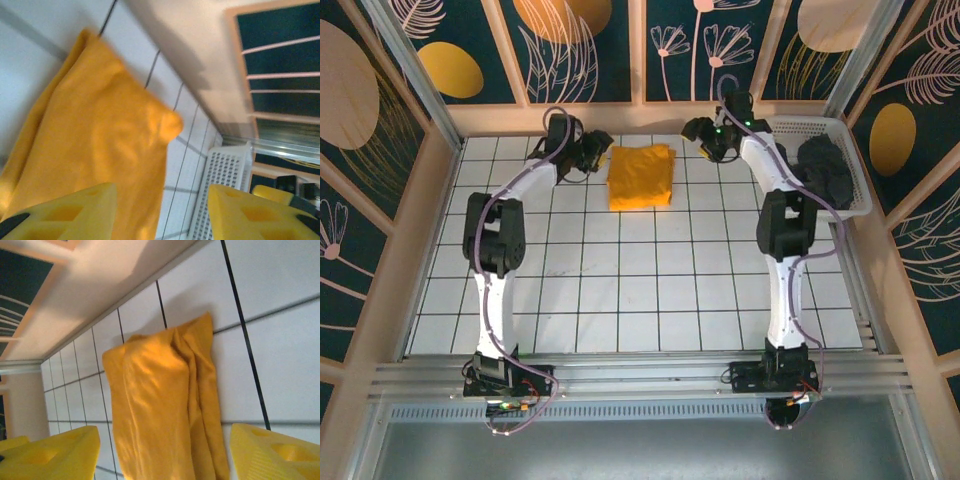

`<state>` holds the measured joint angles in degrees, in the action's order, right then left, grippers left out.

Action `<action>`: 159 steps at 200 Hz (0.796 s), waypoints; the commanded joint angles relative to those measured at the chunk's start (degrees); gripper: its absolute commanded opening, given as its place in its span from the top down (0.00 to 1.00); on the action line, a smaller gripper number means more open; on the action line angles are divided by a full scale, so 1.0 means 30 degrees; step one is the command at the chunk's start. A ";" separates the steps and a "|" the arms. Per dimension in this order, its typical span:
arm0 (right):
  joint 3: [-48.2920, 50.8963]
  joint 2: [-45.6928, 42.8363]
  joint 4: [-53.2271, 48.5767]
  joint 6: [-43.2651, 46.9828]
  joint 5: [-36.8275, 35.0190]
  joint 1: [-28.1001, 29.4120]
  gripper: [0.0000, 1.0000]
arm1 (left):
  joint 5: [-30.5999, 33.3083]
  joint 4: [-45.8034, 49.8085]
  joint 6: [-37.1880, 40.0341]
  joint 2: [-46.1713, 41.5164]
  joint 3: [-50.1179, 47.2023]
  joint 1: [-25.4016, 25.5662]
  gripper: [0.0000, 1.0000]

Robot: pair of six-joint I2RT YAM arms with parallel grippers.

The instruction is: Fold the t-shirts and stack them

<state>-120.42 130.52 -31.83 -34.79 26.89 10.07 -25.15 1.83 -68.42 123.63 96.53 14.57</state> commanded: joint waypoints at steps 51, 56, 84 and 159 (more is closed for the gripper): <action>1.4639 -1.0180 0.5898 -0.2628 -0.1353 0.2178 0.55 | 0.0938 -0.4695 -0.4890 -0.4852 -0.8597 0.3706 0.62; 1.5400 -1.0700 0.6061 -0.2837 -0.1469 0.2263 0.55 | 0.1141 -0.4687 -0.5292 -0.4835 -0.8697 0.4031 0.61; 1.7875 -1.3067 0.5968 -0.3152 -0.1713 0.2245 0.54 | 0.2561 -0.6857 -0.8540 -0.4197 -0.9671 0.5163 0.52; 1.9423 -1.7009 0.4528 -0.3632 -0.1718 0.2193 0.50 | 0.5126 -0.8968 -1.3013 0.0163 -0.7225 0.6094 0.36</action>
<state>-63.48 83.22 -17.32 -44.10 22.35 16.86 -13.56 -20.75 -99.18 119.48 72.42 32.36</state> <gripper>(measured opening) 0.493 0.643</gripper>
